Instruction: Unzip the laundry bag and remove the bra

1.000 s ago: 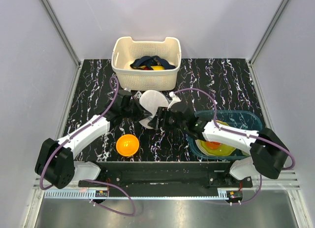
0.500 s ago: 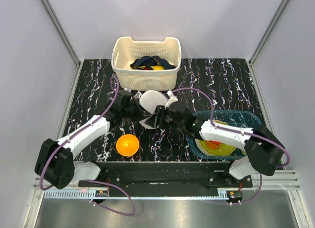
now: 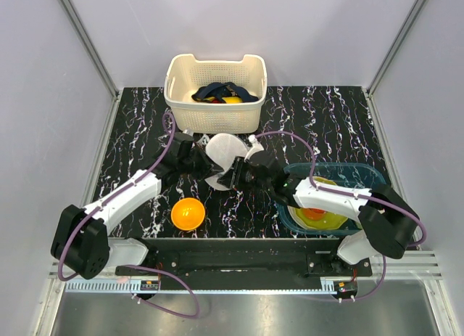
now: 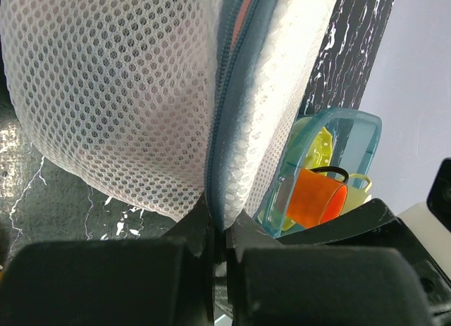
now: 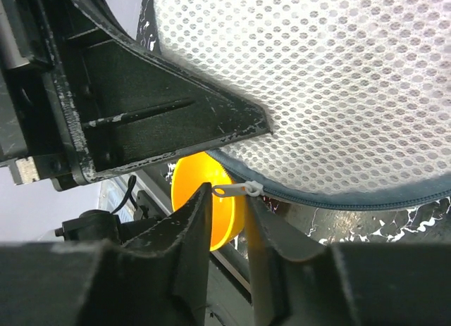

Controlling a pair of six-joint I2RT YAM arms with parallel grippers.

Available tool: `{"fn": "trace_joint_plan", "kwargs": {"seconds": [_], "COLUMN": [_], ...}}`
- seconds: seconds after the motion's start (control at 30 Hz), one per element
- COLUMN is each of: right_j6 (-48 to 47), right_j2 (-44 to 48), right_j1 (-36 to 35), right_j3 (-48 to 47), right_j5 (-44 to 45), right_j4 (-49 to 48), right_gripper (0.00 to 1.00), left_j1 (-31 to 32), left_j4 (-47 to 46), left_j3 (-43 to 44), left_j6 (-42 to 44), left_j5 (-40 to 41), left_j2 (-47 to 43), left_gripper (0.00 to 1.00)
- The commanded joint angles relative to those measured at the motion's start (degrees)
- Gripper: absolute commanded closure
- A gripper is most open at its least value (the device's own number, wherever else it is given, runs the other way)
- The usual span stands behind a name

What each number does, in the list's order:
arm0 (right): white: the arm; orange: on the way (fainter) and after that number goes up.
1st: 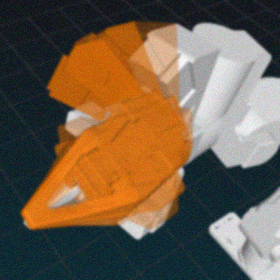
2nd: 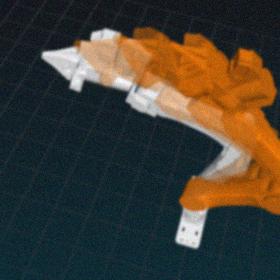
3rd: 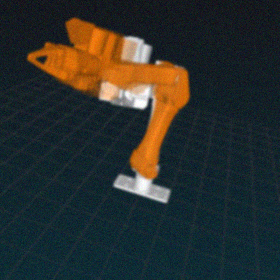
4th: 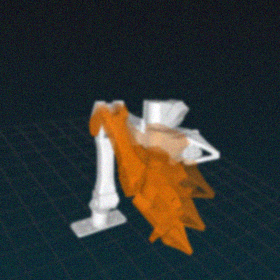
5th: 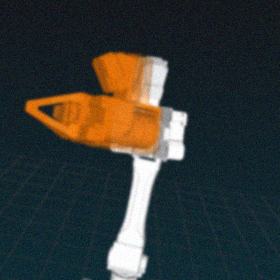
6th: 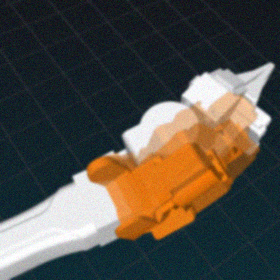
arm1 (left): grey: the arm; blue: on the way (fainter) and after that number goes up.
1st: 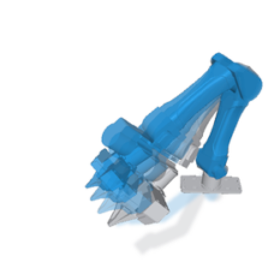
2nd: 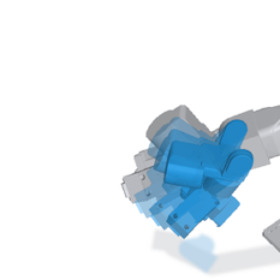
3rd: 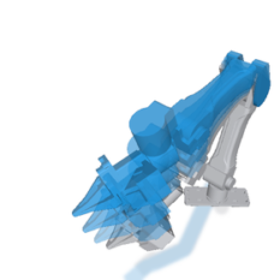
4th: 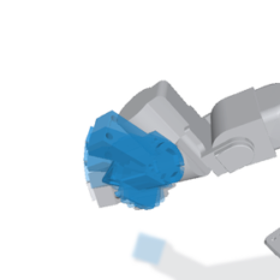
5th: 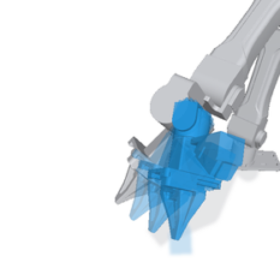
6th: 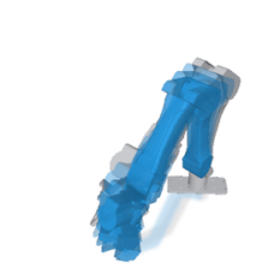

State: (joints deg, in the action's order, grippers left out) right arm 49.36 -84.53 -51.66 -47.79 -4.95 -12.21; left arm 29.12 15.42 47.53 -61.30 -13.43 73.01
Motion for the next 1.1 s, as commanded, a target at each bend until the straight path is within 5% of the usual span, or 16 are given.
{"fn": "trace_joint_plan", "kwargs": {"seconds": [0.0,0.1,0.7,0.83,1.07], "right_j6": [0.5,0.9,-6.8,-5.6,-4.1], "right_j2": [-0.3,0.0,14.2,12.1,4.0], "right_j1": [-0.2,-0.3,0.6,0.5,0.5], "right_j3": [0.8,1.8,8.9,6.1,-0.5], "right_j5": [2.7,3.1,1.4,-0.1,-2.4], "right_j4": [-2.6,-2.6,7.5,5.0,-0.8], "right_gripper": [0.73,1.00,1.00,0.56,0.44], "left_j1": [0.1,0.1,-3.2,-3.2,-3.2], "left_j4": [-1.2,-0.8,6.1,6.3,7.2], "left_j3": [2.2,2.6,11.2,10.5,9.4], "left_j6": [0.9,1.3,12.7,12.3,11.6], "left_j5": [-1.5,-1.5,-8.5,-7.8,-6.8], "left_j2": [-2.2,-2.0,2.9,1.9,0.4], "left_gripper": [1.00,1.00,1.00,1.00,1.00]}}
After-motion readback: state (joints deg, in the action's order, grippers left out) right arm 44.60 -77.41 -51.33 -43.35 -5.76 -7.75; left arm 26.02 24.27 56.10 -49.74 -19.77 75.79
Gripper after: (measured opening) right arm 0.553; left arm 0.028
